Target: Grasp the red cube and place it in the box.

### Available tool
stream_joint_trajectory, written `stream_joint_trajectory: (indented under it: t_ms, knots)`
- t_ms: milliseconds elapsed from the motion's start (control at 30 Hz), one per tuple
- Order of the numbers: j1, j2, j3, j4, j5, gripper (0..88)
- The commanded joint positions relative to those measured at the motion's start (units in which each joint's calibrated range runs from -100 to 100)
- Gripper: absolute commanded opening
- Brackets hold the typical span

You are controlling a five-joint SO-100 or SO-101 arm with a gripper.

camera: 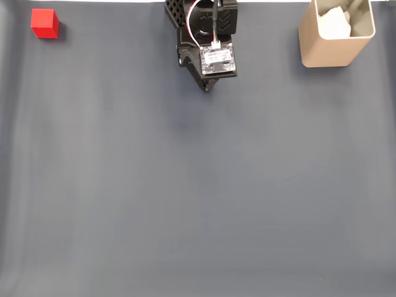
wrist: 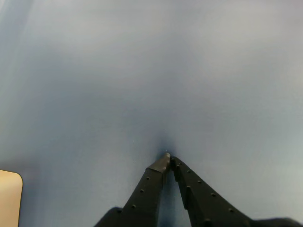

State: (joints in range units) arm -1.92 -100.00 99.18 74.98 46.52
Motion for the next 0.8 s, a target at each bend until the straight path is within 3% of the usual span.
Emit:
stream_joint_trajectory:
  t_ms: [0, 767]
  knots:
    - [-0.2, 0.0, 0.6, 1.0, 0.2, 0.8]
    - [-0.5, 0.0, 0.6, 1.0, 0.2, 0.5]
